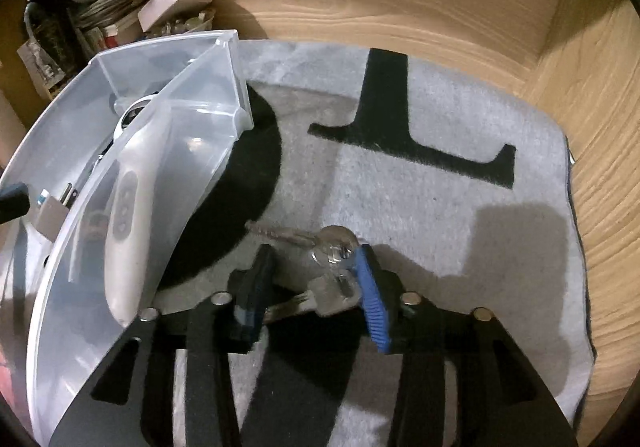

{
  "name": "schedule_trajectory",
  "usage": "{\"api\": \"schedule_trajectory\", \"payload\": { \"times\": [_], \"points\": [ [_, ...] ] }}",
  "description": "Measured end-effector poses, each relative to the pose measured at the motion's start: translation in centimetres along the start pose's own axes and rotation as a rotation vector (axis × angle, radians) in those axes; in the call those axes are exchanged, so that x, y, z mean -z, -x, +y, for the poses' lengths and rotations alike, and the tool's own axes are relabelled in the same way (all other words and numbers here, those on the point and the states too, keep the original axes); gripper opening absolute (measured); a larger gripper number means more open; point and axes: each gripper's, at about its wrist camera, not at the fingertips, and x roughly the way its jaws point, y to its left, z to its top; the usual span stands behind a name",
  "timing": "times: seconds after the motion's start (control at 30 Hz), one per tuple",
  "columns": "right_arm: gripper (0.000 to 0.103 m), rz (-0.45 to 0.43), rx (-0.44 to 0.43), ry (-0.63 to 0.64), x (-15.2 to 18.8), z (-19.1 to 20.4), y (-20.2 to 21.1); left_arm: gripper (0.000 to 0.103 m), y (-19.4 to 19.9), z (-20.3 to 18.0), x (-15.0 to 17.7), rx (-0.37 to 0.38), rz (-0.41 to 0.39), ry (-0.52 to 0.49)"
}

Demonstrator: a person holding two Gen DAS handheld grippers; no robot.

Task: Organize rigid objects

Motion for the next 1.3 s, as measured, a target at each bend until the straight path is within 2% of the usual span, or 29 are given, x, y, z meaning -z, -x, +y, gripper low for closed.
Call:
{"api": "schedule_trajectory", "payload": {
  "times": [0.13, 0.57, 1.3],
  "points": [
    [0.020, -0.017, 0.010, 0.009, 0.9, 0.0, 0.7, 0.011, 0.0, 0.0, 0.0, -0.001, 0.002, -0.001],
    [0.019, -0.049, 0.033, 0.003, 2.5, -0.1, 2.6, 0.011, 0.0, 0.0, 0.0, -0.001, 0.001, 0.001],
    [0.019, -0.212, 0.149, 0.034, 1.8, -0.7, 9.5, 0.011, 0.0, 0.2, 0.0, 0.002, 0.002, 0.000]
  ]
}}
